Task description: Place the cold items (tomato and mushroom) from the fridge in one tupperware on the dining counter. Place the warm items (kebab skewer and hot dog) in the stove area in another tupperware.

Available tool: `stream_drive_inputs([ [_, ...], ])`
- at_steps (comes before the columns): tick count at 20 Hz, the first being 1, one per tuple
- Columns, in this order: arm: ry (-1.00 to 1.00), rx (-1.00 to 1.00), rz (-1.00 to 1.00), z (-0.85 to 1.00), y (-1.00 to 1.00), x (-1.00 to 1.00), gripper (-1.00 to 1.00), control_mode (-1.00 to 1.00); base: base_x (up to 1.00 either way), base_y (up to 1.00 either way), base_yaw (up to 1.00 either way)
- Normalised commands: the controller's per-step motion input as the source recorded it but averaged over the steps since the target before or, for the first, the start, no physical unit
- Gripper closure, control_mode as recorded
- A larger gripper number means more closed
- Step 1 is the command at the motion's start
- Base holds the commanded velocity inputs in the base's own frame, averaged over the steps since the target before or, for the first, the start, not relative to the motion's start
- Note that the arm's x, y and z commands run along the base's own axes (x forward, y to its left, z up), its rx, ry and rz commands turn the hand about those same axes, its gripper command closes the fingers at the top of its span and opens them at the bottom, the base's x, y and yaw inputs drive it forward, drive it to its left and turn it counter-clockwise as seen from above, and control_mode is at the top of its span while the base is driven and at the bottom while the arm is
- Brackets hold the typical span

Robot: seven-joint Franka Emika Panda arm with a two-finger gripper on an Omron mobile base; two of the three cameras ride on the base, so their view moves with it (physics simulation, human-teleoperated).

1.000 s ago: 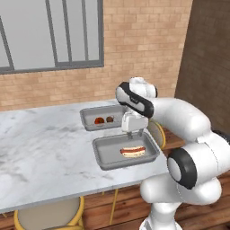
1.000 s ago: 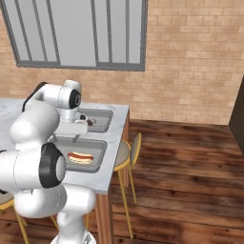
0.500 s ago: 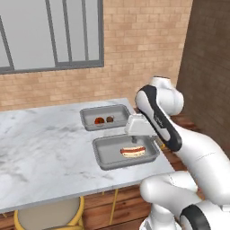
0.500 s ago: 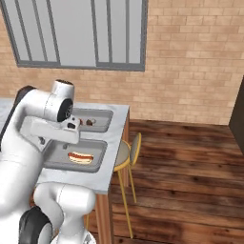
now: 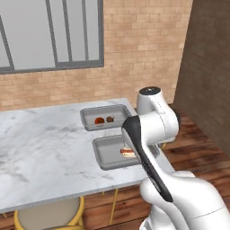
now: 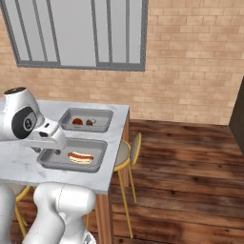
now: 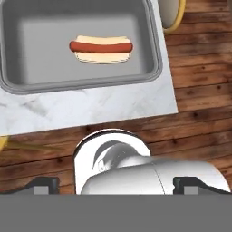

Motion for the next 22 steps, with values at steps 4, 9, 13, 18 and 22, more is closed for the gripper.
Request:
stream_drive_inputs([
  [4,0.00,-0.16,-0.31,-0.11,-0.05,0.00,-1.00,-1.00,0.00,0.00,0.00],
  [9,0.02,0.09,-0.07,-0.03,-0.60,0.25,-1.00,-1.00,0.00,0.00,0.00],
  [13,0.02,0.11,0.00,0.00,-0.64,0.11,-1.00,-1.00,0.00,0.00,0.00],
  [18,0.00,0.01,0.02,-0.05,-0.03,0.02,-1.00,-1.00,0.00,0.00,0.00],
  [22,0.00,0.00,0.04,-0.08,0.00,-0.09,-1.00,-1.00,0.00,0.00,0.00],
])
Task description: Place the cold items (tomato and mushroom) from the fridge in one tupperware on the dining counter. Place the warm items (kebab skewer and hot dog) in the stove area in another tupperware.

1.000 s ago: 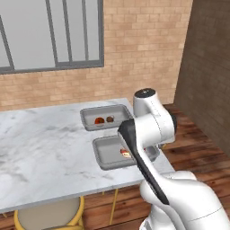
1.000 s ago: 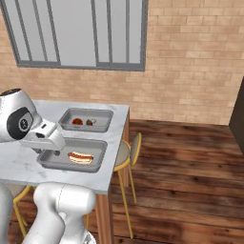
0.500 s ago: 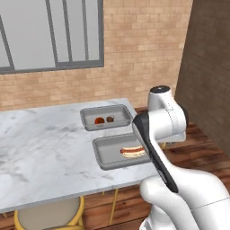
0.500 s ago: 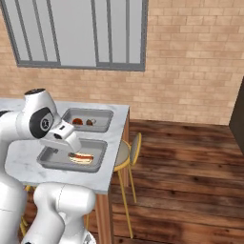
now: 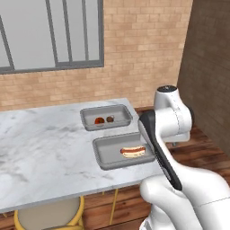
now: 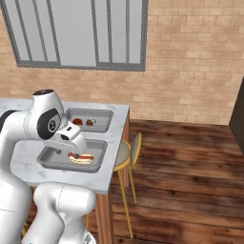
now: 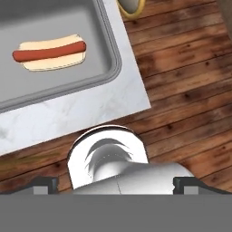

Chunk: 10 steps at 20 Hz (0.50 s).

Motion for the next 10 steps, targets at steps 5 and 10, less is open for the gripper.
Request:
stream_drive_inputs([
  [5,0.00,0.00,0.03,-0.04,0.00,-0.09,-1.00,1.00,-0.50,0.21,0.27],
  [10,0.00,0.00,0.00,0.00,0.00,0.00,-1.00,1.00,-0.44,0.87,0.71],
])
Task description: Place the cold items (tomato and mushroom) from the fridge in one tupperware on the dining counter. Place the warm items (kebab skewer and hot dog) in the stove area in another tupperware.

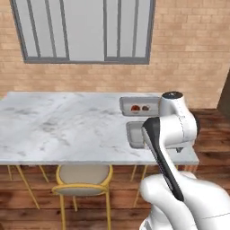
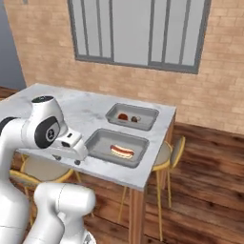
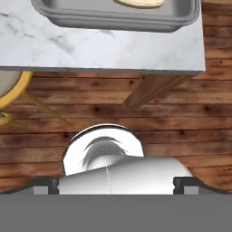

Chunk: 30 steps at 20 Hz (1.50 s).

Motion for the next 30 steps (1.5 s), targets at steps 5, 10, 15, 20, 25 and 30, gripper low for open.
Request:
stream_drive_inputs([
  [5,0.00,0.00,0.00,0.00,0.00,0.00,-1.00,1.00,-0.17,0.91,0.90],
  [10,0.00,0.00,0.00,0.00,0.00,0.00,-1.00,1.00,-0.10,0.80,0.93],
  [15,0.00,0.00,0.00,0.00,0.00,0.00,-1.00,1.00,-0.17,0.72,0.95],
  [20,0.00,0.00,0.00,0.00,0.00,0.00,-1.00,1.00,-0.05,0.67,0.84],
  [25,0.00,0.00,0.00,0.00,0.00,0.00,-1.00,1.00,0.73,0.13,0.47],
  [30,0.00,0.00,0.00,0.00,0.00,0.00,-1.00,1.00,1.00,0.04,0.02],
])
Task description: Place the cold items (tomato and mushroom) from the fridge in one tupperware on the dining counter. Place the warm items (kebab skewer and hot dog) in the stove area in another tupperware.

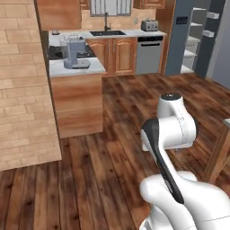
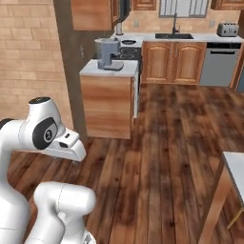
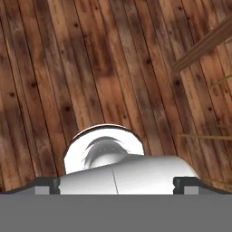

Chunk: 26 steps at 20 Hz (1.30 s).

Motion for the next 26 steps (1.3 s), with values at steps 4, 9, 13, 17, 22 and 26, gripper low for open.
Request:
stream_drive_inputs([
  [4,0.00,0.00,0.00,0.00,0.00,0.00,-1.00,1.00,1.00,0.05,-0.16],
  [9,0.00,0.00,0.00,0.00,0.00,0.00,-1.00,1.00,1.00,0.07,-0.31],
  [13,0.00,0.00,0.00,0.00,0.00,0.00,-1.00,1.00,1.00,0.05,-0.40],
  [17,0.00,0.00,0.00,0.00,0.00,0.00,-1.00,1.00,1.00,0.00,-0.41],
  [22,0.00,0.00,0.00,0.00,0.00,0.00,-1.00,1.00,1.00,0.00,-0.40],
  [26,0.00,0.00,0.00,0.00,0.00,0.00,-1.00,1.00,1.00,0.00,-0.17],
])
